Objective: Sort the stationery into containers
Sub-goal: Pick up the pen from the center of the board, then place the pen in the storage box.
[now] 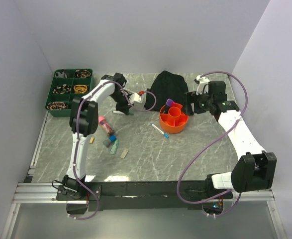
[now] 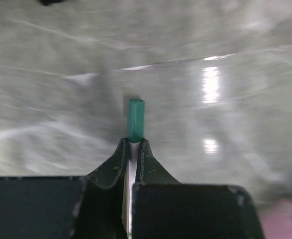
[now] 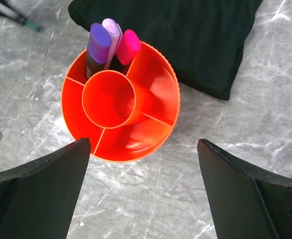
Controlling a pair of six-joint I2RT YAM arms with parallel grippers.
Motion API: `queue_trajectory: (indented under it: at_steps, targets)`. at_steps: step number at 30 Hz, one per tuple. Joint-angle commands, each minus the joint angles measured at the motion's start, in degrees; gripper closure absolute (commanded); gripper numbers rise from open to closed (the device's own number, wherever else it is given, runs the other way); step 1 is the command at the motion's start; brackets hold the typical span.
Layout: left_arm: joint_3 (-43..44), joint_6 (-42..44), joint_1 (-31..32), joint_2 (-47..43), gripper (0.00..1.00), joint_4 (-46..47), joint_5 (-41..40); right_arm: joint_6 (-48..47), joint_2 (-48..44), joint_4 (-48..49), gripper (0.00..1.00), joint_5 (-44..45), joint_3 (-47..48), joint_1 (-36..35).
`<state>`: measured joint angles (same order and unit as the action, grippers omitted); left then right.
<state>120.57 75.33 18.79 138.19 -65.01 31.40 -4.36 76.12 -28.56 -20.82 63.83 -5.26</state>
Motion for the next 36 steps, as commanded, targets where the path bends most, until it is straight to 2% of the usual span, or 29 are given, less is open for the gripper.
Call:
queue_trajectory:
  at_steps: [1,3,6,7,8,9,10,11,12,14,15,16,18,21,25,36]
  targets:
    - [-7.7,-12.0,0.8,-17.8,0.99,6.9,7.3,-1.9,-3.4,-1.5,0.03,2.2,4.5,0.0]
    - [-12.4,-15.7,1.4,-23.5,0.99,10.8,12.1,-2.3,-4.1,-2.6,0.03,3.9,5.2,0.0]
    - [-19.7,-27.0,2.6,-33.3,0.99,25.3,19.1,-3.0,-6.5,-4.4,0.03,7.5,5.1,0.0]
    - [-26.8,-39.4,2.8,-38.4,0.99,32.5,23.7,-2.2,-6.9,-5.1,0.03,8.6,5.2,0.0]
    - [-31.8,-47.6,2.9,-41.0,0.99,53.9,26.1,-1.8,-7.4,-5.5,0.03,9.5,5.1,0.0]
    - [-37.2,-56.0,2.9,-43.6,0.98,66.5,27.3,-1.6,-7.9,-5.8,0.03,10.4,4.6,0.0]
    - [-47.5,-71.7,3.6,-47.3,0.95,78.8,27.8,-2.2,-9.3,-5.5,0.03,10.7,4.1,-0.1]
    - [-51.5,-78.6,4.2,-48.0,0.93,101.3,27.2,-2.8,-10.1,-4.8,0.03,11.1,2.2,0.0]
    - [-53.4,-81.6,4.9,-47.9,0.92,103.8,26.9,-3.2,-11.5,-4.1,0.03,11.8,1.1,0.0]
    - [-51.4,-83.4,8.0,-45.0,0.89,102.3,24.4,-3.0,-12.4,-3.0,0.02,14.6,-0.5,0.3]
    - [-51.9,-87.4,8.5,-43.7,0.89,110.5,22.7,-2.8,-13.5,-3.1,0.02,14.7,-0.7,0.7]
    - [-51.8,-94.1,9.6,-41.2,0.90,112.5,20.8,-2.3,-14.2,-3.2,0.02,14.0,-0.9,1.1]
    - [-50.8,-97.5,10.8,-38.4,0.94,115.8,17.6,-1.9,-16.1,-3.3,0.02,13.8,-1.9,1.8]
    - [-47.8,-97.7,13.4,-34.0,0.99,115.3,16.9,-1.0,-17.9,-4.2,0.02,12.9,-3.0,3.1]
    - [-44.3,-99.9,15.7,-27.1,0.99,115.6,16.8,-1.1,-20.3,-4.9,0.02,12.5,-5.1,4.4]
    - [-43.5,-101.3,17.4,-20.2,0.99,119.7,15.7,0.4,-21.8,-6.1,0.02,10.0,-10.6,7.6]
